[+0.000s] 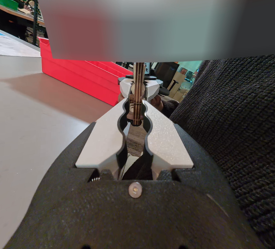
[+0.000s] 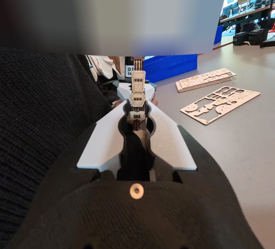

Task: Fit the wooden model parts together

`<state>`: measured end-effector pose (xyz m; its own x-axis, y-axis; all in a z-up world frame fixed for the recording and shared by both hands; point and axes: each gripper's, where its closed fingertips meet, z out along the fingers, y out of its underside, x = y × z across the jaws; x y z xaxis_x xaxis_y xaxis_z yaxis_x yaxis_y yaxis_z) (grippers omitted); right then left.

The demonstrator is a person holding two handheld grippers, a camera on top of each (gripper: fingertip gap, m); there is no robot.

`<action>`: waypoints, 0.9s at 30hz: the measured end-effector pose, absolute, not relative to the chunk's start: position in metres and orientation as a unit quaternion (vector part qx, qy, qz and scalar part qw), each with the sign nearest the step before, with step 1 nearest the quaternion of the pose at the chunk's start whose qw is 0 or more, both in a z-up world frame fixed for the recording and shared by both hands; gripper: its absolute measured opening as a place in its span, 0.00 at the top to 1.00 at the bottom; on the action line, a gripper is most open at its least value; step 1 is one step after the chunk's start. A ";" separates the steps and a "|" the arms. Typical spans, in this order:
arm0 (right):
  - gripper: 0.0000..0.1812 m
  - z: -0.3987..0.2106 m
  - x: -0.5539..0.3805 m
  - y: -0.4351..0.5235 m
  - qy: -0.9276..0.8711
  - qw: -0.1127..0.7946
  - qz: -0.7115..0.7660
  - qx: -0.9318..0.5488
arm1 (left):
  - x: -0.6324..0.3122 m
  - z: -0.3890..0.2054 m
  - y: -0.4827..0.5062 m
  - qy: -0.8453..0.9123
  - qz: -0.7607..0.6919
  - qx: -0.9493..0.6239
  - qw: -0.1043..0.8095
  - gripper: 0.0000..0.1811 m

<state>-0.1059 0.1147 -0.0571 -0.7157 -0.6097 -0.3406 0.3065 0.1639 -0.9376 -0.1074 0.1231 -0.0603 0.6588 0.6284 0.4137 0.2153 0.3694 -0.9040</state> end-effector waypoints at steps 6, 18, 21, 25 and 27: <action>0.88 -0.059 -0.107 0.115 0.682 0.339 -0.637 -0.119 | -0.109 -0.063 0.123 -0.405 0.114 -0.541 0.728 0.93; 0.89 -0.064 -0.108 0.114 0.689 0.344 -0.629 -0.108 | -0.111 -0.069 0.122 -0.420 0.102 -0.540 0.722 0.92; 0.89 -0.063 -0.108 0.114 0.690 0.341 -0.629 -0.107 | -0.111 -0.068 0.122 -0.420 0.105 -0.539 0.723 0.92; 0.89 -0.064 -0.109 0.113 0.692 0.343 -0.627 -0.104 | -0.111 -0.069 0.121 -0.419 0.110 -0.542 0.720 0.92; 0.89 -0.064 -0.108 0.113 0.692 0.342 -0.628 -0.104 | -0.111 -0.068 0.121 -0.416 0.110 -0.544 0.720 0.92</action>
<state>-0.1083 0.1130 -0.0640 -0.7441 -0.5732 -0.3431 0.2861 0.1908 -0.9390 -0.1109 0.1207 -0.0684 0.6288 0.6118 0.4799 0.2942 0.3841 -0.8752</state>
